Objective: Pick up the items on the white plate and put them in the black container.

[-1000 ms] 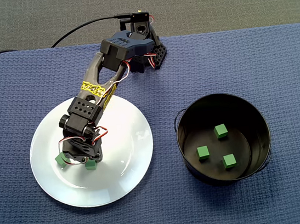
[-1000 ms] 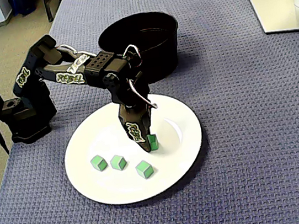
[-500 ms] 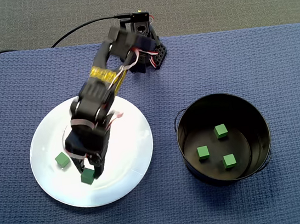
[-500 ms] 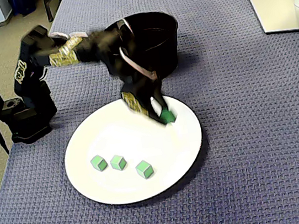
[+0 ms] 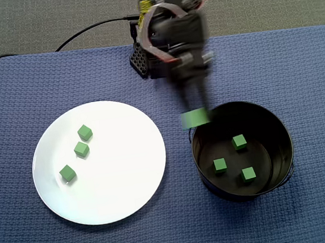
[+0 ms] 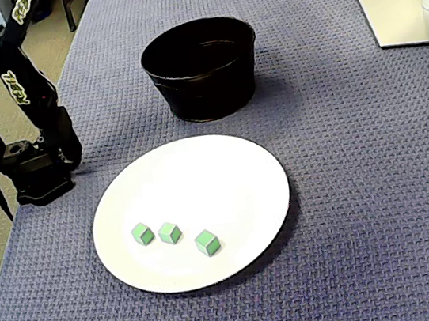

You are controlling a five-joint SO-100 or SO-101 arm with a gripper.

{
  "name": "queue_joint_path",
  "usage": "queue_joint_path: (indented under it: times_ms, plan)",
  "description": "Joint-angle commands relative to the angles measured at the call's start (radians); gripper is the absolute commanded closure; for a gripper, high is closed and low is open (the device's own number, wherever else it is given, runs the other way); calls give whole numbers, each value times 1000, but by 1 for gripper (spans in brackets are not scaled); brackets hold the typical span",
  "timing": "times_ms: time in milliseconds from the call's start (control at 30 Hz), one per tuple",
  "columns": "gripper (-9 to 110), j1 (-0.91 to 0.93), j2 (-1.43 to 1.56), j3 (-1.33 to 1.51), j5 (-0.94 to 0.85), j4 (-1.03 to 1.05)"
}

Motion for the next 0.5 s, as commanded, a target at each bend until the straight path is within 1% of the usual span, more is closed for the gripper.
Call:
queue_joint_path:
  times_ms: [0,133,200,233,300,400,467]
  plan:
    - [102,-256,66,100,166,-12]
    - [102,-387,-9,333,225,-178]
    - [102,-434,-97,408,215,-252]
    - [102,-454,-150,417,201,-255]
    - [102,-462,-272,388,233,-201]
    - [102,-428,-449,310,282,-100]
    - [102,-400,-506,288,298,-61]
